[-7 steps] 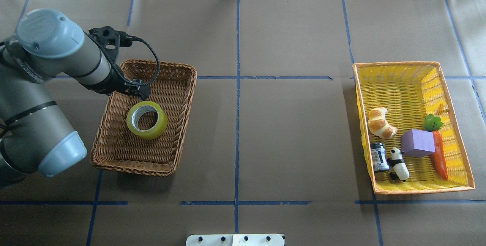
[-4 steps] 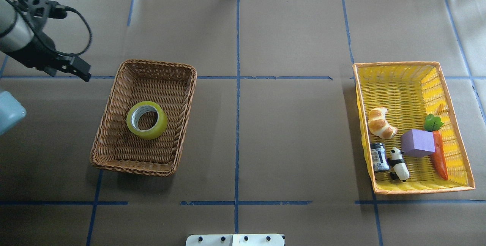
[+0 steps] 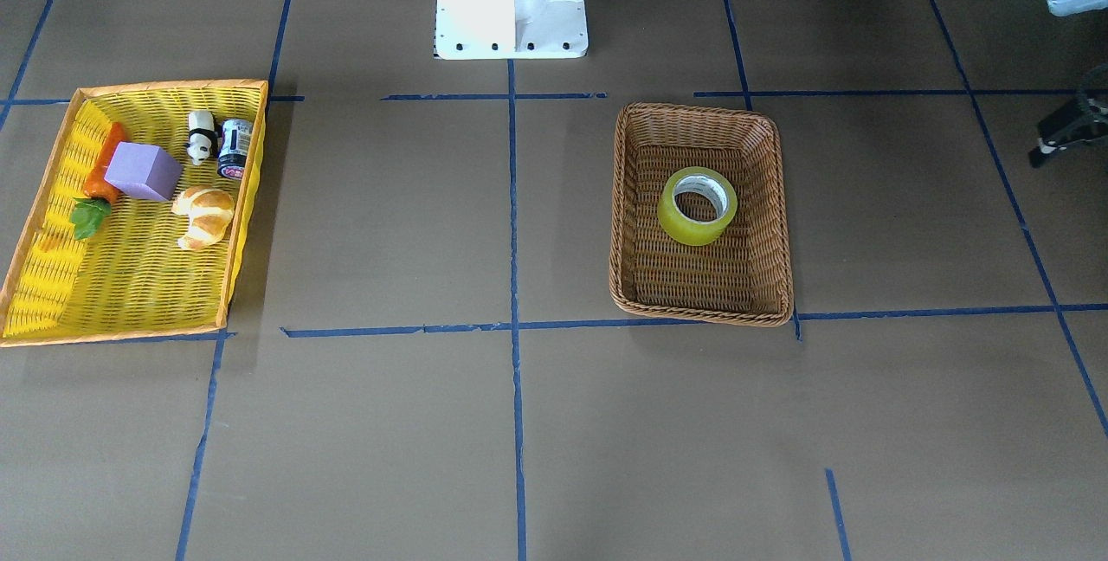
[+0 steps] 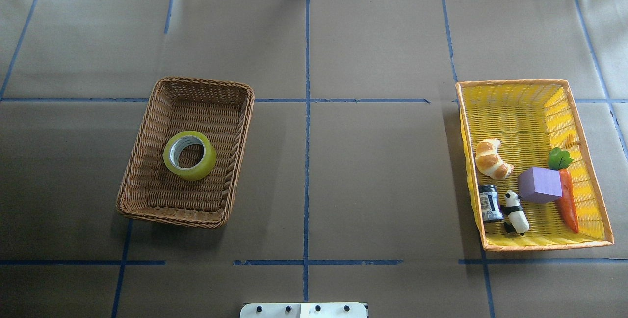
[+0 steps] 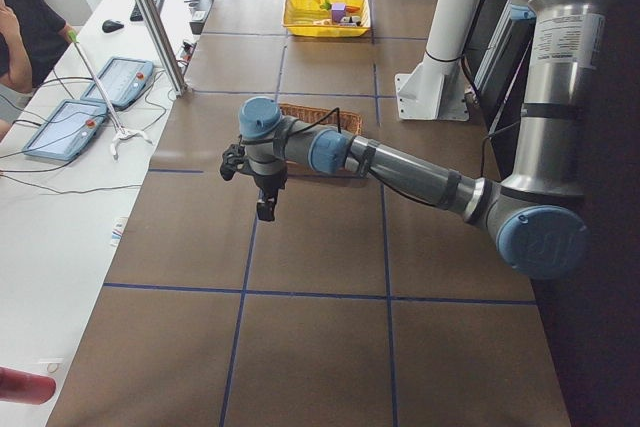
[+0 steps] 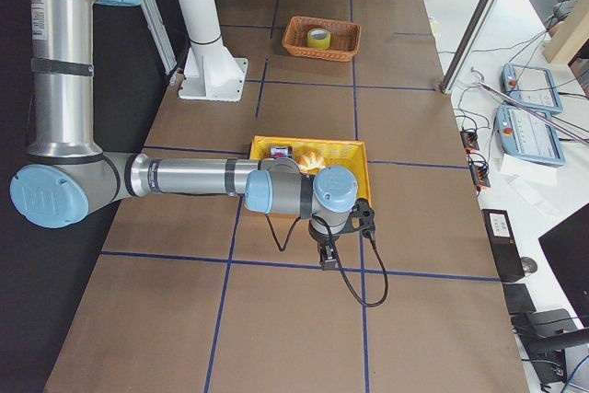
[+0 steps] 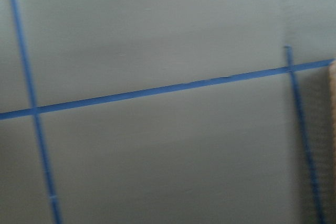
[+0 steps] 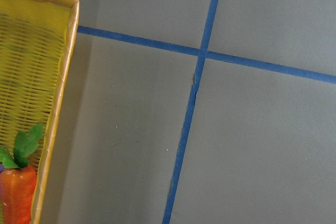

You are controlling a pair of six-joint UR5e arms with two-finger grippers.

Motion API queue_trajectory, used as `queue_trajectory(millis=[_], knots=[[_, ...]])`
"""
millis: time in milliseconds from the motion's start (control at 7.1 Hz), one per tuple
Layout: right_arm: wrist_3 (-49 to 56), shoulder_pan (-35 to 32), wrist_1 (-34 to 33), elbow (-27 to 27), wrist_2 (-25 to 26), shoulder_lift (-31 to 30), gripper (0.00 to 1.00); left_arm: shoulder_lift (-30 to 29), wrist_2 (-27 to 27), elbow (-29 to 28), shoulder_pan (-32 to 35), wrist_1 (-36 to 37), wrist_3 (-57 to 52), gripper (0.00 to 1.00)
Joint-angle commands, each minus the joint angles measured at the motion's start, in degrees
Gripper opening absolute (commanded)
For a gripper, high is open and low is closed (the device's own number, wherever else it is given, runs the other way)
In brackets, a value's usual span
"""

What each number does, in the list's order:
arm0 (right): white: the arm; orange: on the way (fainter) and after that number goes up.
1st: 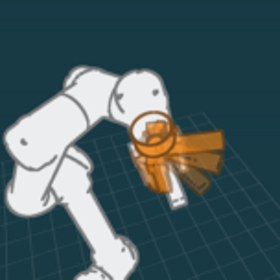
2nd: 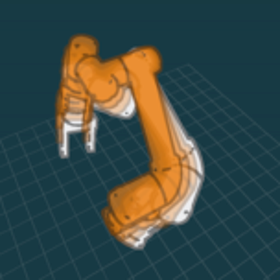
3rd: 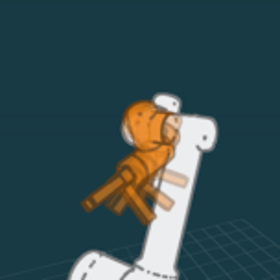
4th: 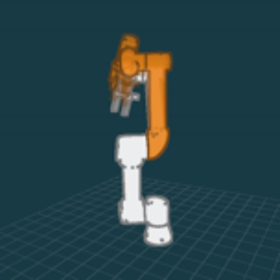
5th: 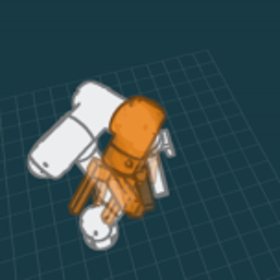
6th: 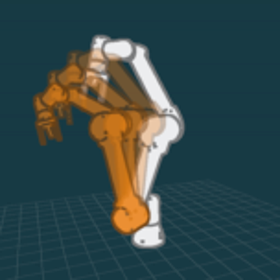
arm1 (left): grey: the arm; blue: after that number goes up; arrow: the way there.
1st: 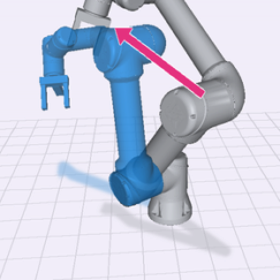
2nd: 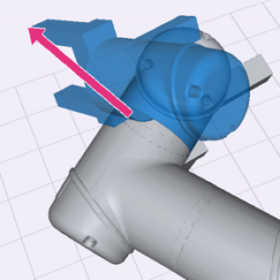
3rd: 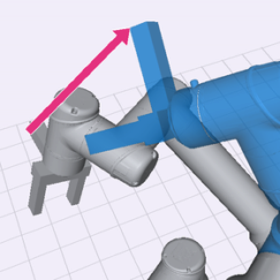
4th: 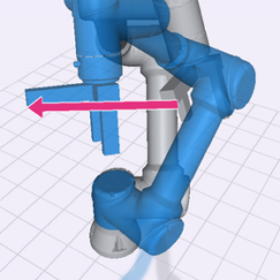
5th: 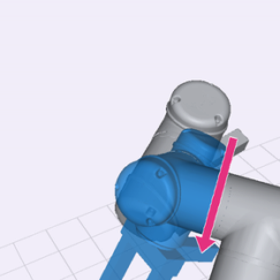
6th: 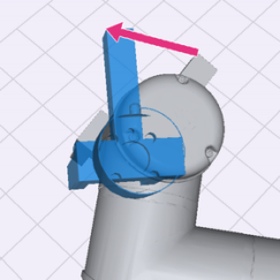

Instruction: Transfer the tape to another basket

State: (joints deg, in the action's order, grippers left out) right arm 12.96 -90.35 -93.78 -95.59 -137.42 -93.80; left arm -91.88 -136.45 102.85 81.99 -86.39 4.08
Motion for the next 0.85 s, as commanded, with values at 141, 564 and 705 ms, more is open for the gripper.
queue_trajectory(millis=[141,564,705], knots=[[-0.83,0.00,0.00,0.14,-0.13,-0.07,1.00,1.79,-2.06,-11.15,9.67,-0.18,-14.60,1.00],[-0.92,-0.09,0.00,0.14,-0.04,-0.07,1.00,2.58,-1.19,-12.05,9.59,-0.36,-14.01,1.00],[-0.92,-0.09,0.00,0.14,-0.04,-0.06,1.00,2.93,-1.19,-12.58,9.68,-0.44,-14.10,1.00]])
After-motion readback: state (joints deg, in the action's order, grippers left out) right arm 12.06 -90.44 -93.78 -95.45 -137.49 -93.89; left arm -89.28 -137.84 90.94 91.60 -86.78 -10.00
